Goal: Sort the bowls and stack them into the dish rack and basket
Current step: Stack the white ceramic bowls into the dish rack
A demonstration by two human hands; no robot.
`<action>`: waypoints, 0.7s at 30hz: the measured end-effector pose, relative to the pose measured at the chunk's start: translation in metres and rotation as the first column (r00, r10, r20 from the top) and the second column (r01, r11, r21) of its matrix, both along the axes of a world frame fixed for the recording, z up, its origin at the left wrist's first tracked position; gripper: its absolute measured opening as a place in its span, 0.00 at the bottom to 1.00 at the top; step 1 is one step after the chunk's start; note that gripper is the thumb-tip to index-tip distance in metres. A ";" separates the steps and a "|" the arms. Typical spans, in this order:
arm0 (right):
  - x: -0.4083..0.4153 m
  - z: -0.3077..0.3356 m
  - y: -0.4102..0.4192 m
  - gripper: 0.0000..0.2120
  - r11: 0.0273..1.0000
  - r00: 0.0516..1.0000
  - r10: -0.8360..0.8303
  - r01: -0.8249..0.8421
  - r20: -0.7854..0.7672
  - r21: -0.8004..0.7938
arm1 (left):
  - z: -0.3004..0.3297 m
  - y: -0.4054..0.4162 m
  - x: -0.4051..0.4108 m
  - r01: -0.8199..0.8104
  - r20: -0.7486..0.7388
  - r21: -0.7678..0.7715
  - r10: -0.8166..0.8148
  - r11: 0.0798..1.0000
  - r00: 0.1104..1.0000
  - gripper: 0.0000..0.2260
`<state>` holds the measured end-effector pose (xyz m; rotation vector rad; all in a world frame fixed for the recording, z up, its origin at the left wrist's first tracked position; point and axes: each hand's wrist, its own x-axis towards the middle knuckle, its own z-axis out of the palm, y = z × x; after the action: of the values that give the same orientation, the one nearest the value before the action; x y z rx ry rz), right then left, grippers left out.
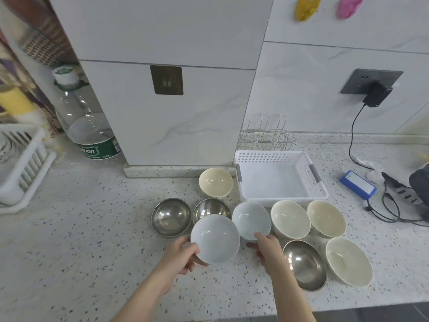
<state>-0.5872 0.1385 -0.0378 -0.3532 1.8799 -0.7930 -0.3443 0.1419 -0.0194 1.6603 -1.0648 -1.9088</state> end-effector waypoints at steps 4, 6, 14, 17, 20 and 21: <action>0.011 -0.006 0.003 0.12 0.983 0.985 -0.170 0.169 -0.010 -0.076 | 0.008 0.001 0.019 -0.037 -0.034 -0.010 0.037 0.999 0.999 0.15; 0.018 -0.007 0.006 0.10 0.967 0.969 -0.240 0.233 -0.059 -0.103 | 0.010 0.000 0.032 -0.056 -0.047 -0.027 0.055 0.998 0.997 0.15; 0.082 0.018 0.016 0.08 0.860 0.862 -0.486 0.443 -0.144 -0.251 | 0.024 -0.020 0.118 -0.128 -0.093 -0.106 0.118 0.986 0.989 0.13; 0.124 0.034 0.016 0.09 0.829 0.842 -0.524 0.468 -0.130 -0.306 | 0.032 -0.029 0.164 -0.123 -0.065 -0.150 0.114 0.981 0.991 0.12; 0.175 0.046 0.014 0.11 0.808 0.847 -0.529 0.486 -0.046 -0.332 | 0.042 -0.035 0.215 -0.110 -0.033 -0.183 0.106 0.977 0.994 0.11; 0.194 0.050 0.013 0.11 0.811 0.854 -0.520 0.481 -0.033 -0.333 | 0.045 -0.036 0.232 -0.111 -0.030 -0.190 0.107 0.975 0.994 0.11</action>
<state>-0.3937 0.1512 0.0119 -0.0900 1.9888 -1.4717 -0.1118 0.1056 0.0253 1.5569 -1.0892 -1.6930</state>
